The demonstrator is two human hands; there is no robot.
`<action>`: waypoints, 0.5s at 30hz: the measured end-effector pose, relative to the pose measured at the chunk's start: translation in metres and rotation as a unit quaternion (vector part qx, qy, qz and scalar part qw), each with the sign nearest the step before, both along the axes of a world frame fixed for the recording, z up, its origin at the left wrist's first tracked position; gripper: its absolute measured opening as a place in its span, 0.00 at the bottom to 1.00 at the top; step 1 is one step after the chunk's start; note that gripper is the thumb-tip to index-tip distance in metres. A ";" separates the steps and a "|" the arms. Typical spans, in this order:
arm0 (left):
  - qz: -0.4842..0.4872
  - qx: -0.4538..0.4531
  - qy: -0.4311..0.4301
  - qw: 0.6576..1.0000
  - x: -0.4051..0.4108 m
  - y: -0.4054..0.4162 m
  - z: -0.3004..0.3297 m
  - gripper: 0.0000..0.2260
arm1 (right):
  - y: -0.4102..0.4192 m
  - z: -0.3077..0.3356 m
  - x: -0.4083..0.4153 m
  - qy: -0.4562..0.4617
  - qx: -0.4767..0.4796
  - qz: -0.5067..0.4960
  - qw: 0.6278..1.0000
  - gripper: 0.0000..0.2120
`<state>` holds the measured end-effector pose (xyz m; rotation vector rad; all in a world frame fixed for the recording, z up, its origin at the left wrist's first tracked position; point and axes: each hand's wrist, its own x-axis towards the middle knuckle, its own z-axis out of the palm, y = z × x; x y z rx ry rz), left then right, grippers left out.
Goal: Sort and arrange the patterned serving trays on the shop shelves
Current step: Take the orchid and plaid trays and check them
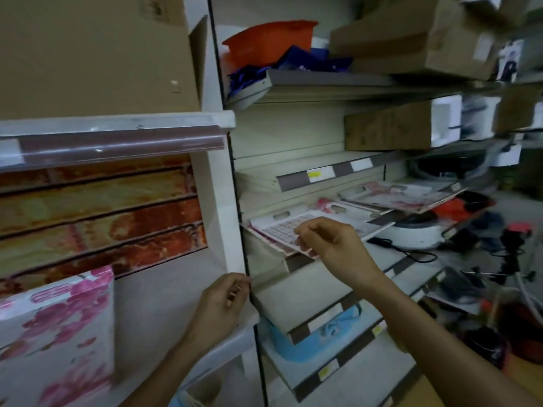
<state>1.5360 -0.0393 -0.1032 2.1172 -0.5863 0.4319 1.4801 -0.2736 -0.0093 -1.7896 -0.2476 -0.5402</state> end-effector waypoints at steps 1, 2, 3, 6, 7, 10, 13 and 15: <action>-0.012 0.005 -0.005 1.000 0.002 -0.016 0.000 0.08 | -0.015 -0.003 -0.001 0.002 0.007 -0.005 1.000 0.07; -0.025 0.015 -0.017 0.999 0.005 -0.030 -0.002 0.08 | -0.029 -0.006 -0.002 0.005 0.013 -0.012 1.000 0.07; -0.039 0.028 -0.032 0.998 0.008 -0.045 -0.004 0.08 | -0.042 -0.009 -0.003 0.009 0.018 -0.020 1.000 0.07; -0.079 0.059 -0.051 0.994 0.021 -0.086 -0.009 0.09 | -0.079 -0.019 -0.003 0.017 0.032 -0.043 0.998 0.08; -0.085 0.064 -0.059 0.993 0.027 -0.099 -0.010 0.09 | -0.090 -0.022 -0.002 0.019 0.038 -0.052 0.998 0.08; -0.104 0.077 -0.075 0.989 0.046 -0.137 -0.011 0.13 | -0.118 -0.031 0.006 0.028 0.054 -0.074 0.995 0.08; -0.097 0.079 -0.082 0.989 0.067 -0.168 -0.015 0.16 | -0.143 -0.041 0.020 0.044 0.062 -0.096 0.993 0.07; -0.090 0.081 -0.087 0.989 0.082 -0.184 -0.019 0.17 | -0.159 -0.046 0.033 0.052 0.060 -0.110 0.991 0.07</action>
